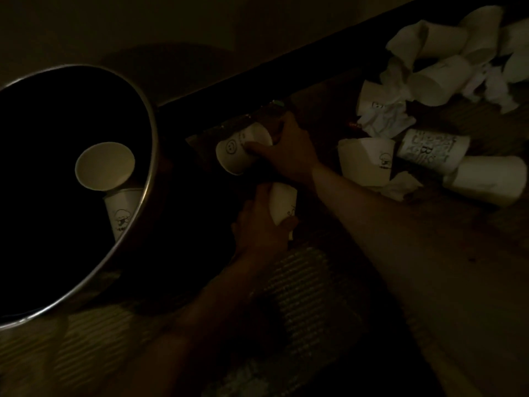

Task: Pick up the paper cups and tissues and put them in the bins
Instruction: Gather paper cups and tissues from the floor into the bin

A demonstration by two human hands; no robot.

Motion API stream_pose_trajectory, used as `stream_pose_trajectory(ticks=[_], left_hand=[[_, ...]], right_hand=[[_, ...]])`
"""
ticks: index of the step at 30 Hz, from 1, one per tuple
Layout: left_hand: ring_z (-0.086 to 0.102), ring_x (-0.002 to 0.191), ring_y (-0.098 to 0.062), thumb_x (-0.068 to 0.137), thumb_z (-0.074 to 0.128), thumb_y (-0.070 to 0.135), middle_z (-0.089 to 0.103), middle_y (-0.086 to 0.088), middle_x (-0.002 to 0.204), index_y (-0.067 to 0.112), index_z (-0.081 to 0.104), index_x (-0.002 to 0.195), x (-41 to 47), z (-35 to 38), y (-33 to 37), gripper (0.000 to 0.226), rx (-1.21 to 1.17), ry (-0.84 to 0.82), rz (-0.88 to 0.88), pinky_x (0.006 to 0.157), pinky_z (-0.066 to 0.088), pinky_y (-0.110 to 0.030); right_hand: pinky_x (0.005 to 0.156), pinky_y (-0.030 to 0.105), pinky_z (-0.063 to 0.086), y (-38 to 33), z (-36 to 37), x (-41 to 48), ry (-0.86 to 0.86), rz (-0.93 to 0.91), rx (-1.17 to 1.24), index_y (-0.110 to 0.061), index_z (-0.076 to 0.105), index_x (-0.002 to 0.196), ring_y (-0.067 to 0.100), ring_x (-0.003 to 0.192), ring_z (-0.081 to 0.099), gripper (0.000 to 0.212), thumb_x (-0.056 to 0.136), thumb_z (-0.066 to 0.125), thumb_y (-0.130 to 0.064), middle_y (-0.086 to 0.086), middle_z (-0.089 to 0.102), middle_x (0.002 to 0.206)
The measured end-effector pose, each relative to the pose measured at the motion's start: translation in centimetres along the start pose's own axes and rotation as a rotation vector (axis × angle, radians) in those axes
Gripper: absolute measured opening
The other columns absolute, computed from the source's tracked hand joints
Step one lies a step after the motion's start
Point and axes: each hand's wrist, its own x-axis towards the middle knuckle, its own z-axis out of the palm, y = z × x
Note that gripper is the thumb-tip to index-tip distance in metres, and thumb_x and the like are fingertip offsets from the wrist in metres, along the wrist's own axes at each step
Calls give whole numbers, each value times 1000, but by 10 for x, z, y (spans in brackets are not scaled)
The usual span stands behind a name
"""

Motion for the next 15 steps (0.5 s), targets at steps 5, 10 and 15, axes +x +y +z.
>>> stream_pose_trajectory(ticks=[5,10,15], left_hand=[[42,132,-28,84,71,40,40,-6,148,34,23,149,-5,1,5,81,71,-126,-12,107,37,-46],[39,134,-26,82,72,40,37,-4,151,31,27,149,-26,5,30,82,247,-385,60,104,38,-36],[49,122,-26,83,73,40,45,-9,141,25,33,142,-56,-21,87,73,475,-503,255,84,45,-29]], right_hand=[[83,30,47,22,-31,-19,61,174,78,-15,45,140,23,116,54,67,84,72,-39,7,53,133],[71,24,44,32,-68,-52,60,217,15,-20,57,130,13,100,56,59,83,59,-56,-2,58,120],[69,31,51,11,-104,-81,128,188,61,-33,62,93,12,86,60,18,83,61,-49,-9,61,101]])
